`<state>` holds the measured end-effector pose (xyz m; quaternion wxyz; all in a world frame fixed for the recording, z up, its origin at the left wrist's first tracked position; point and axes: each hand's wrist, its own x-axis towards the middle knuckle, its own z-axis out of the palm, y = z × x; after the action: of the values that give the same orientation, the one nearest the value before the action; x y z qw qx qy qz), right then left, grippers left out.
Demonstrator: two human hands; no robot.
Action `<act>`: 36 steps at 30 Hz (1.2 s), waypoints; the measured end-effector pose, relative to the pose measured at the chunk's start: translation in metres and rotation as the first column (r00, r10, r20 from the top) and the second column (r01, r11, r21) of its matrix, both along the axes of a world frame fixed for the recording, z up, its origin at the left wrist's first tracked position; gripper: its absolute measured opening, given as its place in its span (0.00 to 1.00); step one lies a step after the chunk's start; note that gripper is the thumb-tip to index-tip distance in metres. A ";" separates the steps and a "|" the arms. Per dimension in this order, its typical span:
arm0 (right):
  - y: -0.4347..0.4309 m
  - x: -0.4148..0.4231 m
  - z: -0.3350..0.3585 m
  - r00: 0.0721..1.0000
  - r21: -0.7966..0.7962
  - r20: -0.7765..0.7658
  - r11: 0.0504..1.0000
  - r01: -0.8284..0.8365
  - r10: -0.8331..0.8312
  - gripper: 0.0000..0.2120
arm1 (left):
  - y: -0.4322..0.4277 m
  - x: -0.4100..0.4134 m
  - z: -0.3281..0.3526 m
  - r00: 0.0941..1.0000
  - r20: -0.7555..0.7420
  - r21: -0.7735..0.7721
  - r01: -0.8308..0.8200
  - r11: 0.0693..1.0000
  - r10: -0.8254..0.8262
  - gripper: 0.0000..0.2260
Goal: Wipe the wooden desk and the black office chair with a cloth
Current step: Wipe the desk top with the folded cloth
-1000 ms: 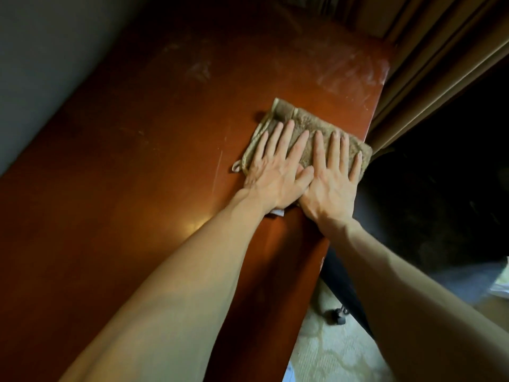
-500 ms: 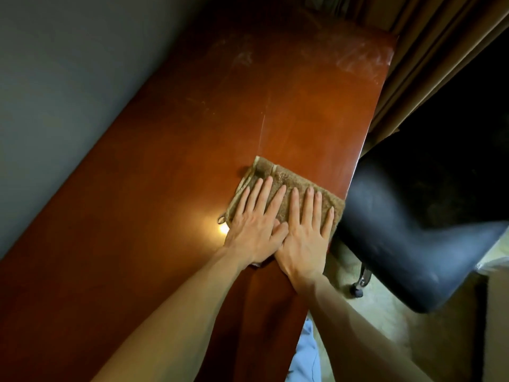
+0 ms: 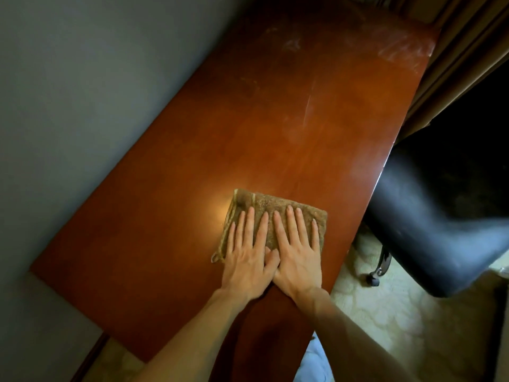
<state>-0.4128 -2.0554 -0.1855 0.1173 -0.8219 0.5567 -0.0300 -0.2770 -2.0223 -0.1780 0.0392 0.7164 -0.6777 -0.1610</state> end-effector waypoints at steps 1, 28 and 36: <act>-0.003 -0.001 -0.001 1.000 -0.014 0.021 1.000 0.010 -0.009 0.35 | -0.002 -0.002 0.000 1.000 -0.001 -0.011 -0.015 1.000 0.015 0.33; -0.247 -0.038 -0.015 0.987 -0.109 0.149 0.993 -0.037 0.053 0.35 | -0.256 -0.027 -0.007 0.992 0.120 -0.153 0.044 0.987 -0.025 0.40; -0.330 -0.050 -0.016 0.985 -0.142 0.144 0.987 -0.074 0.095 0.35 | -0.332 -0.040 -0.004 0.993 0.118 -0.172 0.009 0.985 0.012 0.39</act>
<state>-0.4631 -2.3853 -0.2010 0.1040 -0.8463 0.5074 -0.1246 -0.3170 -2.3543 -0.1818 0.0604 0.7192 -0.6897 -0.0589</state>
